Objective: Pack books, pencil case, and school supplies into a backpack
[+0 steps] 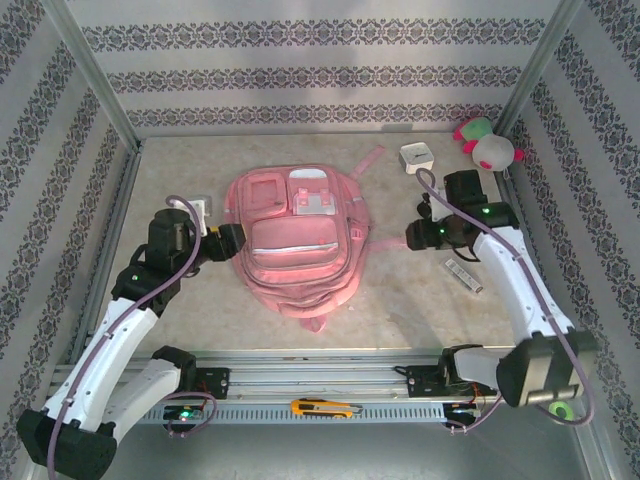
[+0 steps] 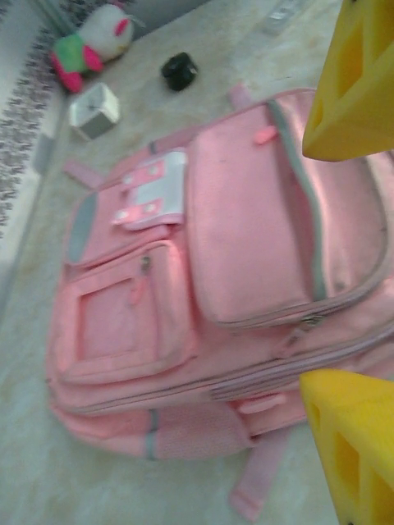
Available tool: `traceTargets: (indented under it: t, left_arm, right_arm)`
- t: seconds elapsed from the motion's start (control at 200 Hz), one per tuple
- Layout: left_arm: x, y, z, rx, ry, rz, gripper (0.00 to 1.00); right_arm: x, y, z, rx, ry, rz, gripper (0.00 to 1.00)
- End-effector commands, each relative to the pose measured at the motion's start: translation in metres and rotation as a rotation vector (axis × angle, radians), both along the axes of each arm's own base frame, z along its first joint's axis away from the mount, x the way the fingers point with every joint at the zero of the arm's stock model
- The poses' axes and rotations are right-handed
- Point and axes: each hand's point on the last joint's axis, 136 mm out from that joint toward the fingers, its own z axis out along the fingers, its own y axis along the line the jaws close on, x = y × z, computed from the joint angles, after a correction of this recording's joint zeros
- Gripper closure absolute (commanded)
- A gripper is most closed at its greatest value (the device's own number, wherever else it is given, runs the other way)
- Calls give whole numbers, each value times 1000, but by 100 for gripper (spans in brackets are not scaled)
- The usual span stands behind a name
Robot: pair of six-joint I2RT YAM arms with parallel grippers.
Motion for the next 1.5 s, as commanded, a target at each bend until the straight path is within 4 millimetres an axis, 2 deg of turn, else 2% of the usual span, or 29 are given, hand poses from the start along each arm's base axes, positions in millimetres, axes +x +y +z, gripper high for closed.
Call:
traceTargets:
  t: [0.0,0.09,0.185,0.26,0.38,0.485,0.695,0.849,0.894,0.959,1.114,1.184,1.259,1.329,1.419,1.494]
  left_arm:
    - [-26,-4,-33,35,125,-46,33]
    - [-27,-7,-43,26,137,-46,33]
    - [-26,-12,-47,15,137,-52,33]
    - [-25,-16,-48,12,134,-59,33]
    - [-25,-15,-51,28,139,-56,33]
    - [-25,-15,-53,31,137,-52,33]
    - [-23,-18,-57,21,134,-47,33]
    - [-21,-21,-58,12,130,-51,33]
    - [-20,-22,-57,13,130,-53,33]
    - [-19,-24,-58,12,130,-57,33]
    - [-17,-27,-59,10,127,-63,33]
    - [-16,-29,-59,14,121,-70,33]
    - [-12,-32,-55,33,89,-102,33]
    - [-9,-38,-47,79,26,-175,34]
    - [-8,-54,-29,165,-109,-349,36]
    - [-13,-69,-16,251,-239,-517,36]
  right_arm:
    - [-28,-41,-54,-199,209,194,24]
    - [-33,-65,-86,-200,322,164,24]
    - [-28,-90,-107,-233,385,84,23]
    - [-19,-100,-119,-255,400,34,22]
    - [-16,-108,-136,-281,432,8,20]
    - [-11,-115,-142,-308,429,-5,19]
    - [6,-118,-147,-255,411,-35,21]
    - [16,-119,-148,-179,397,-75,28]
    - [16,-118,-149,-152,400,-91,33]
    - [15,-118,-152,-112,421,-111,41]
    - [7,-114,-161,-30,496,-142,47]
    - [6,-110,-164,3,516,-147,55]
    - [7,-108,-162,16,518,-156,64]
    - [10,-103,-152,39,486,-155,70]
    - [15,-96,-128,70,400,-156,71]
    - [23,-88,-97,107,279,-165,72]
